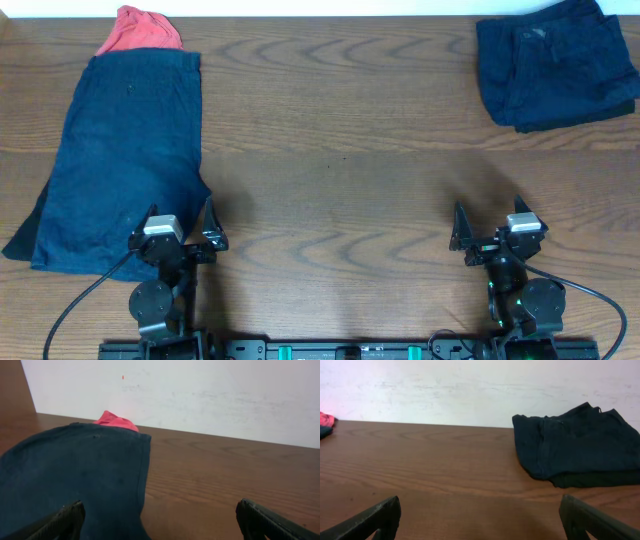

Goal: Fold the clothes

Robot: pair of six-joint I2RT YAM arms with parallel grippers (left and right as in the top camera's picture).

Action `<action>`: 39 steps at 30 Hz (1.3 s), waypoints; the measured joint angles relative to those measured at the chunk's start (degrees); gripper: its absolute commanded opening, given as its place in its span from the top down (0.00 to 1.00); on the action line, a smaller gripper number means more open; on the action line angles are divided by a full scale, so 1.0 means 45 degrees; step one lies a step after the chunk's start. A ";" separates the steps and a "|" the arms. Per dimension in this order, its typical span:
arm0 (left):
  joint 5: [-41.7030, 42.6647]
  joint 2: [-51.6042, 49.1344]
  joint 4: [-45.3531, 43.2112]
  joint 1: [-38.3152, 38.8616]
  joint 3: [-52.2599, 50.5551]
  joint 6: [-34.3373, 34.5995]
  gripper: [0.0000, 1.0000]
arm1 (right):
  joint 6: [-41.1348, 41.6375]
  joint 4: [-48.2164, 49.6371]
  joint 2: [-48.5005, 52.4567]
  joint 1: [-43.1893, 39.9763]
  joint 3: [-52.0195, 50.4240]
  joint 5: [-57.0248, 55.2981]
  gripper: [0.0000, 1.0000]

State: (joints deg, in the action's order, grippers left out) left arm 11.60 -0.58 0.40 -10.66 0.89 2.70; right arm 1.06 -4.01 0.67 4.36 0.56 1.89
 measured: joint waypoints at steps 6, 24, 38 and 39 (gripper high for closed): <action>-0.0369 0.0000 0.0034 0.0000 0.0005 0.0000 0.02 | 0.0000 0.0000 0.0005 0.0000 0.0000 0.0000 0.01; -0.1151 -0.0952 0.0306 0.0000 0.0117 0.0000 0.02 | -0.0005 0.0918 0.0005 0.0000 0.0000 0.0000 0.01; -0.1146 -0.4410 0.0763 0.0000 0.2327 0.0000 0.02 | 0.0000 0.0957 0.1472 0.0000 0.0670 -0.0097 0.01; -0.1146 -0.4648 0.0763 0.0000 0.2574 0.0000 0.02 | 0.0000 0.0962 0.1768 0.0000 0.0831 -0.0092 0.01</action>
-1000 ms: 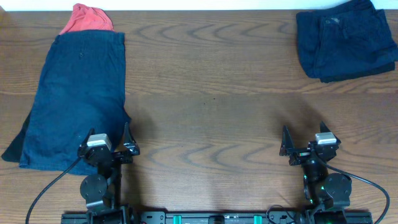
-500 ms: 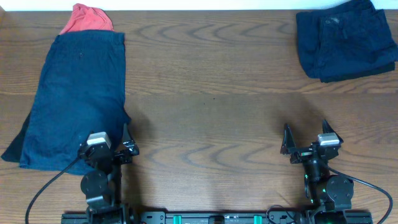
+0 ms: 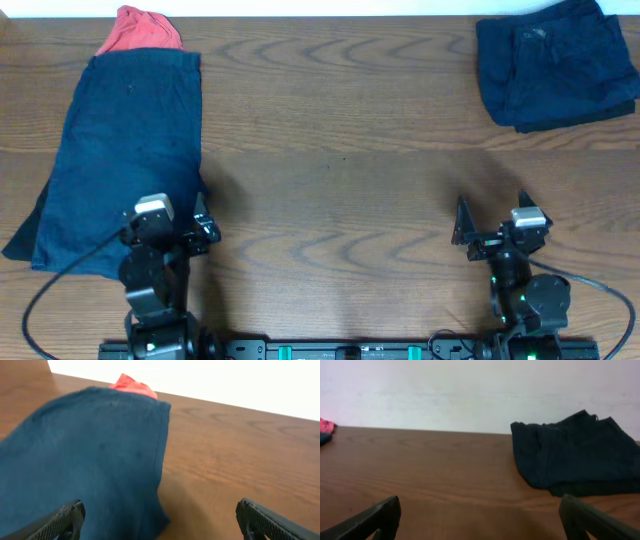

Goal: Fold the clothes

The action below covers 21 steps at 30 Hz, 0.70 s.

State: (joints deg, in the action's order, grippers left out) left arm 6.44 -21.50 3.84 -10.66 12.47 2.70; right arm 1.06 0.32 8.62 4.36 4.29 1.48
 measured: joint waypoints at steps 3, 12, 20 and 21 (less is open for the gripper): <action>0.0000 -0.0743 0.0170 0.0000 0.0675 0.0000 0.02 | -0.0005 0.0005 0.1141 0.0000 0.0763 -0.0005 0.01; 0.0024 -0.3274 0.3109 0.0000 0.3181 0.0000 0.02 | -0.0010 -0.0039 0.6280 0.0000 0.4182 0.0544 0.01; 0.0709 -0.6251 0.5629 0.0000 0.6382 0.0000 0.02 | -0.0049 -0.1768 1.1808 0.0000 0.9243 0.2749 0.01; 0.0845 -0.6649 0.5887 0.0000 0.6781 0.0000 0.02 | -0.0107 -0.2195 1.2517 0.0000 0.9962 0.3016 0.01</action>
State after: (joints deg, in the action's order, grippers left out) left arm 10.24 -51.42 30.33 -10.66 42.98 2.70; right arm 0.58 -9.56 64.95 4.36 49.12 15.05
